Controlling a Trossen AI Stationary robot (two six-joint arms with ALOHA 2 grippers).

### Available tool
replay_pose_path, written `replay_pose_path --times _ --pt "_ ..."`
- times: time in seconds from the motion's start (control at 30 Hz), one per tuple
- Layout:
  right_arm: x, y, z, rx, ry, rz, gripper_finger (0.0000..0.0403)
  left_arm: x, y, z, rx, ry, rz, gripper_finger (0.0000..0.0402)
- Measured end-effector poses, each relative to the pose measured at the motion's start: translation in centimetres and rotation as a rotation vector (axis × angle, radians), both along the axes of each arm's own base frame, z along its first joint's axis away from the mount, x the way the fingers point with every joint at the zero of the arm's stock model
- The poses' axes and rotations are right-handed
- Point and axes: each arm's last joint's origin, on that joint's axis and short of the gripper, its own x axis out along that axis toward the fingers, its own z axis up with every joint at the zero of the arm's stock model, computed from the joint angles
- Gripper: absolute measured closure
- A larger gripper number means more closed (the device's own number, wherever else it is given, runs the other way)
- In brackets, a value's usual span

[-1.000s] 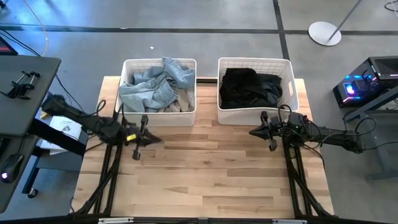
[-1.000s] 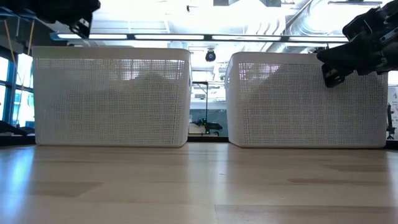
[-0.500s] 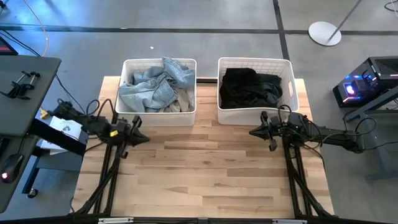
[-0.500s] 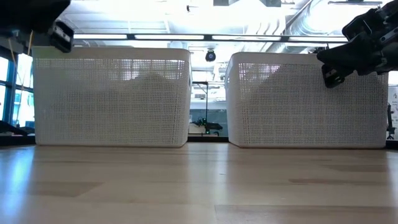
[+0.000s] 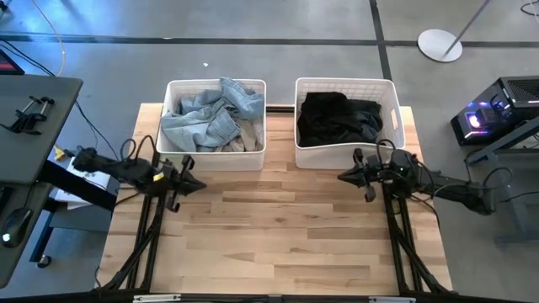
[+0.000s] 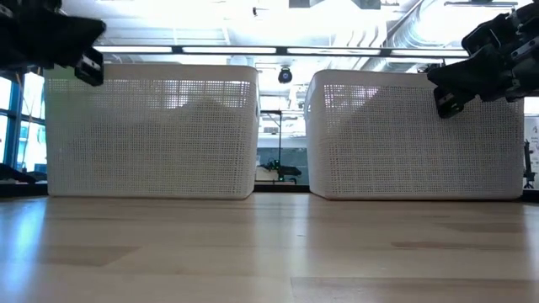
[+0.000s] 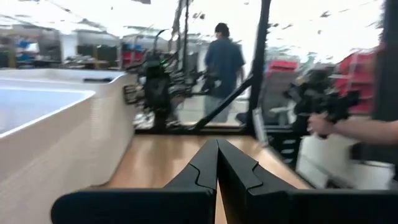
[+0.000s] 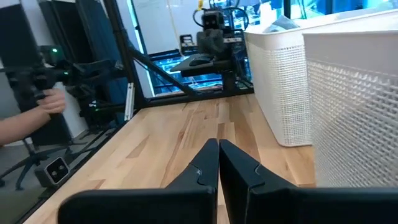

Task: Sort clothes
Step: Return to Home Position

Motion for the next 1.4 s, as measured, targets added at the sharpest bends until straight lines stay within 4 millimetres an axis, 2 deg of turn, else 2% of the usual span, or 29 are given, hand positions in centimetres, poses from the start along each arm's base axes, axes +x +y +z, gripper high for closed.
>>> replay_pose_path --times 0.27,0.47,0.63,0.93,1.1,1.2,1.4 --pt "-0.4 -1.0 0.3 0.040 -0.019 -0.039 0.0403 0.3 1.2 -1.1 0.065 0.102 0.099 0.0402" --pt "-0.2 -0.2 0.1 0.146 0.009 0.043 0.0403 0.3 1.3 -1.0 0.020 0.105 0.092 0.0402" --pt "0.1 0.5 0.5 0.202 -0.030 0.016 0.0403 0.3 1.2 -1.0 -0.030 0.110 0.064 0.0402" --pt "0.3 2.3 0.9 0.170 -0.077 -0.093 0.0403 0.3 1.3 -1.0 -0.030 0.112 0.091 0.0402" --pt "0.2 3.4 0.4 0.081 -0.037 -0.082 0.0403 0.4 1.3 -1.1 -0.029 0.113 0.094 0.0402" --pt "0.1 3.7 -0.2 0.063 0.026 -0.088 0.0403 0.4 1.3 -1.1 -0.006 0.111 0.097 0.0402" --pt "0.2 4.1 -0.4 0.008 0.048 -0.041 0.0403 0.4 1.3 -1.1 0.070 0.107 0.105 0.0401"
